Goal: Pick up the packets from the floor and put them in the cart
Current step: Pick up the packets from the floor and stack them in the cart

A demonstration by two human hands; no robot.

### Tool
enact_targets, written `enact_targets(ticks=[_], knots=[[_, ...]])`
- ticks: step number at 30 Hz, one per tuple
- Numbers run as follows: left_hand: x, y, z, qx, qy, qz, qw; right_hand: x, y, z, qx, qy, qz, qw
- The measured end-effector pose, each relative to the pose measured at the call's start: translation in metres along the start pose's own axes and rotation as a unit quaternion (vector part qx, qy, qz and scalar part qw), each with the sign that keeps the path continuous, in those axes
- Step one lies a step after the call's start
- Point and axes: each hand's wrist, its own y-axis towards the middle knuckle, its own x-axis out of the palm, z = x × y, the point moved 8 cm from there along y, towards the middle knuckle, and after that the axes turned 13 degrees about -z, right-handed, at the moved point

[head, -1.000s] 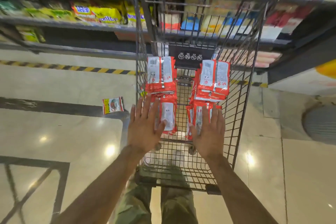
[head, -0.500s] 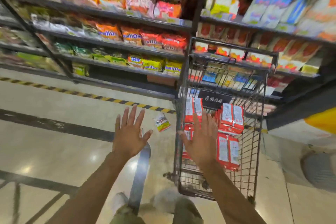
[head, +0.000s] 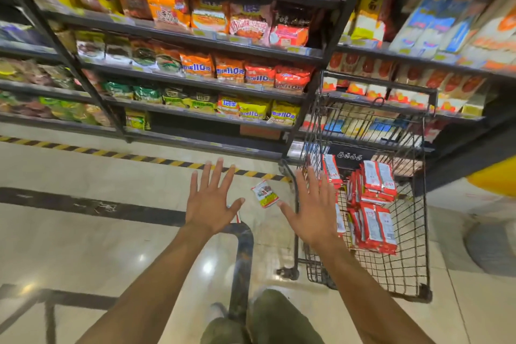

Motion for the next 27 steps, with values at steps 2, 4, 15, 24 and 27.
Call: enact_targets(ticks=[2, 4, 15, 24, 27], knots=[[0.001, 0.010, -0.005, 0.002, 0.004, -0.003, 1.000, 0.004, 0.008, -0.006, 0.001, 0.001, -0.010, 1.000], [0.001, 0.024, -0.009, 0.003, 0.004, -0.003, 1.000, 0.008, 0.018, -0.009, 0.006, 0.015, -0.021, 1.000], [0.047, 0.156, -0.018, 0.021, 0.022, -0.083, 0.996, 0.074, 0.155, 0.017, 0.012, 0.058, -0.041, 0.997], [0.196, 0.337, -0.046, 0.020, 0.018, -0.119, 0.993, 0.239, 0.349, 0.047, 0.028, 0.054, -0.108, 0.992], [0.274, 0.385, -0.062, 0.011, 0.016, -0.161, 0.987, 0.314, 0.393, 0.056, 0.017, 0.060, -0.115, 0.991]])
